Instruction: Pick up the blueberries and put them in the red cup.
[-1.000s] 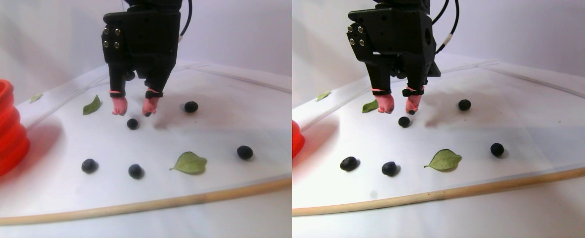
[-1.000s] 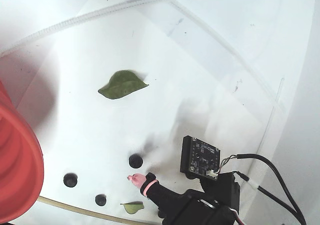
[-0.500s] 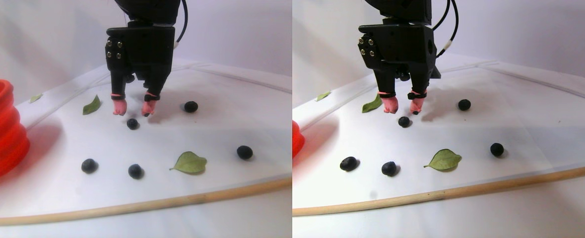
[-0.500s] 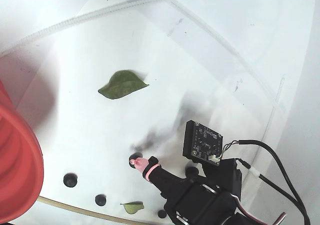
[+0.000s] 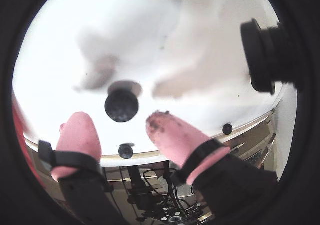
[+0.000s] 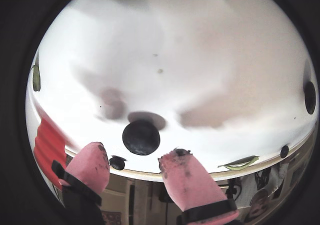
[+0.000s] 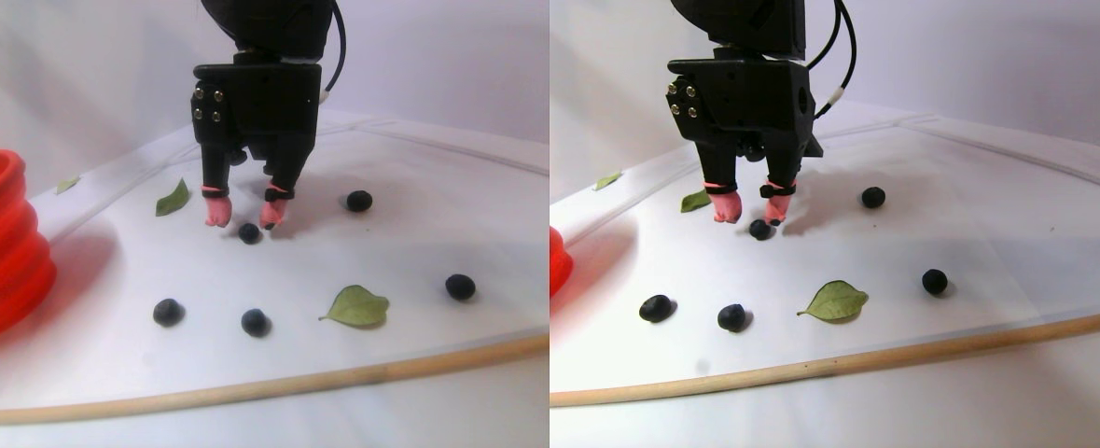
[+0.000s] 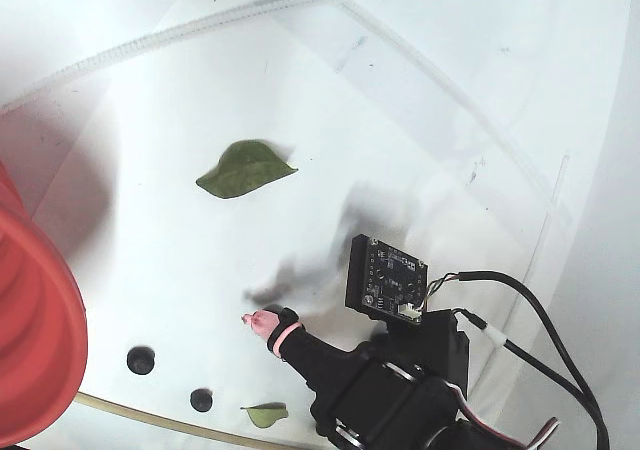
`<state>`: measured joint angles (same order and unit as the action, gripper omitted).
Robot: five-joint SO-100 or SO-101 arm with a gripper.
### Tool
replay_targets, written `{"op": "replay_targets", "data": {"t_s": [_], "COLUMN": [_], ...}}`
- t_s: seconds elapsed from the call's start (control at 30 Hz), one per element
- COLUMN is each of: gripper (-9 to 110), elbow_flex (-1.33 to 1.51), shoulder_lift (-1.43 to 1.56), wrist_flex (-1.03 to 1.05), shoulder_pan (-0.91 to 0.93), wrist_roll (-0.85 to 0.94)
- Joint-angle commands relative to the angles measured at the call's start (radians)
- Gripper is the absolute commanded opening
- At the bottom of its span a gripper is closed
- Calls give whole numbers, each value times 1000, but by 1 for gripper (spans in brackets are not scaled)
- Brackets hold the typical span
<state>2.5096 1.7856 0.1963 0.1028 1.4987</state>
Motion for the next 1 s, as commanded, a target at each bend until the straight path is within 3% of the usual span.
{"op": "replay_targets", "data": {"t_s": [0.0, 0.97], "gripper": [20, 17], "elbow_flex": [-12, -23], "shoulder_lift": [-3, -100], "wrist_flex": [-9, -110], "shoulder_pan": [-14, -5], "wrist_roll": [-3, 3]}}
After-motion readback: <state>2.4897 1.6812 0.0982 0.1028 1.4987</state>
